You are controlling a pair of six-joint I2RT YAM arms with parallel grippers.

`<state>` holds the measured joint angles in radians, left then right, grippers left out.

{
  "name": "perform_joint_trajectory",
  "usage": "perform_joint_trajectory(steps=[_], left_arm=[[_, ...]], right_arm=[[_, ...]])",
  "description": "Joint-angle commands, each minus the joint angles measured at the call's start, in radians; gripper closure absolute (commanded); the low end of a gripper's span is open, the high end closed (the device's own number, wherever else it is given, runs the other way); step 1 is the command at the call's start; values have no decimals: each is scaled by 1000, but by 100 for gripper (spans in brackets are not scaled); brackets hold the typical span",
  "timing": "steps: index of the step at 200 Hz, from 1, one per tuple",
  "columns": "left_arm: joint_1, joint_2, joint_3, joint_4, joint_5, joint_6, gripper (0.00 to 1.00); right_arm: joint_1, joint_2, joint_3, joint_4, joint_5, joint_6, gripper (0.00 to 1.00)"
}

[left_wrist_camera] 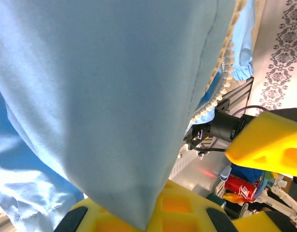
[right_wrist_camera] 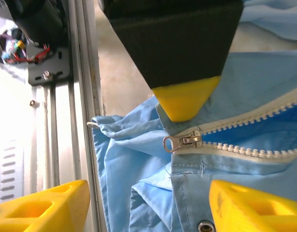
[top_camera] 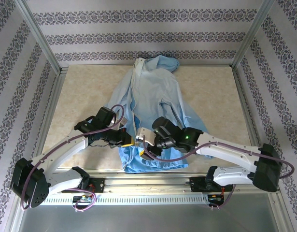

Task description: Zip up the jacket

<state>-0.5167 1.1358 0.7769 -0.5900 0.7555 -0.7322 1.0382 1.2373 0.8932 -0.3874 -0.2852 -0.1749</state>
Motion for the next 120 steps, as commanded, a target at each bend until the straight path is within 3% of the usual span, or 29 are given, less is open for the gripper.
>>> perform_joint_trajectory(steps=[1, 36, 68, 89, 120], left_arm=[[5, -12, 30, -72, 9, 30, 100], [6, -31, 31, -85, 10, 28, 100], [6, -45, 19, -86, 8, 24, 100], [6, -45, 7, -68, 9, 13, 100], [6, -55, -10, -32, 10, -11, 100]], right_arm=[[15, 48, 33, -19, 52, -56, 33], [17, 119, 65, -12, 68, -85, 35], [10, 128, 69, -18, 76, -92, 63], [-6, 111, 52, 0, 52, -82, 74], [-13, 117, 61, 1, 41, -86, 74]])
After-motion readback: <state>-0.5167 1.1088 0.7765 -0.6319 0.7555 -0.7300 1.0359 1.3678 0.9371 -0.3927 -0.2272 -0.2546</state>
